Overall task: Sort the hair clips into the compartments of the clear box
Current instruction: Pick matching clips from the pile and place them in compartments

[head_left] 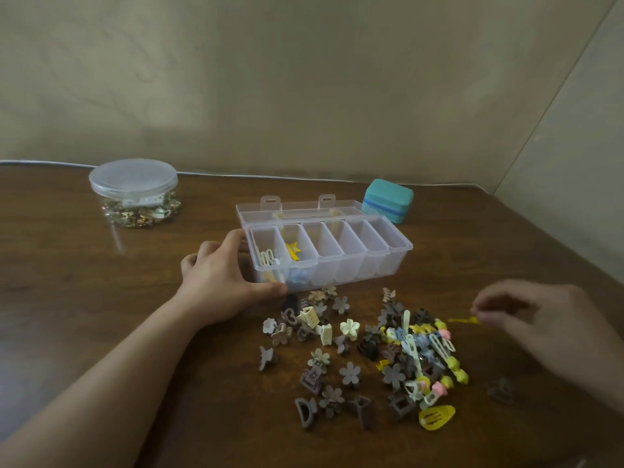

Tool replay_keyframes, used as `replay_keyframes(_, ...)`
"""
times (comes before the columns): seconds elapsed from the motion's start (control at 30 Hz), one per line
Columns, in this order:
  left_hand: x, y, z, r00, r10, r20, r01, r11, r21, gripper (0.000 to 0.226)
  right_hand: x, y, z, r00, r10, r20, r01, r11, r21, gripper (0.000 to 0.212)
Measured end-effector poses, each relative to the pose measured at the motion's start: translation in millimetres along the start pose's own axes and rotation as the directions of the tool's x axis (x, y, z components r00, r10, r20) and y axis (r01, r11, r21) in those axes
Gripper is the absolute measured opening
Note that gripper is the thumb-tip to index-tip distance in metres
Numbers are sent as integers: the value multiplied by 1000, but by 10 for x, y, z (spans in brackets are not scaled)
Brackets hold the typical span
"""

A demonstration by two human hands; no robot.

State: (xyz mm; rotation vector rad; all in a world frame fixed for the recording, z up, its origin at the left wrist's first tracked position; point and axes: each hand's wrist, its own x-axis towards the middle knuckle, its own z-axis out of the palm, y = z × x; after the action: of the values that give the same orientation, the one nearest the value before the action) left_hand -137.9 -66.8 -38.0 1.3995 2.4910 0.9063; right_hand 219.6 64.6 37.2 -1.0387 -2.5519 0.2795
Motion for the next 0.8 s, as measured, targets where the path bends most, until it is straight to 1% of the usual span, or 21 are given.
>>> replay_keyframes(0.07,3,-6,-3,1000,0,5,0,1000,1,97,189,-140,-26,994,-19,-106,28,996,85,29)
replay_keyframes(0.17,0,-3,-1,1000,3,-2,-3,1000,-1,96,554,-552,102,971,-113,-213,163,959,234,13)
replay_keyframes(0.23,-5,-1,-7,1000,5,-5,-5,1000,-2,96,811,-870,297,964,-178,-199,236,915,327,13)
replay_keyframes(0.3,-10,1,-13,1000,8,-7,-8,1000,-6,95,1059,-1102,544,961,-222,-163,270,879,393,15)
replay_keyframes(0.33,-10,0,-13,1000,7,-5,-7,1000,-8,95,1163,-1180,664,957,-245,-155,287,873,393,16)
replay_keyframes(0.43,-2,-14,-14,1000,12,2,-12,1000,-15,95,1335,-1278,935,942,-309,-132,336,887,317,15)
replay_keyframes(0.53,7,-26,-14,1000,14,13,-13,1000,-21,97,1286,-1261,947,930,-362,-66,366,891,270,16)
replay_keyframes(0.57,7,-25,-14,1000,11,14,-11,1000,-22,98,1246,-1229,901,926,-371,-71,376,889,262,16)
replay_keyframes(0.67,7,-25,-12,1000,6,7,-6,1000,-22,98,1084,-1010,676,935,-335,-116,353,912,211,13)
replay_keyframes(0.73,5,-33,-11,1000,3,4,-3,1000,-17,99,916,-809,495,950,-297,-99,309,940,144,13)
replay_keyframes(0.8,4,-24,-5,1000,-1,6,1,1000,-17,100,709,-588,321,965,-260,-40,263,960,98,17)
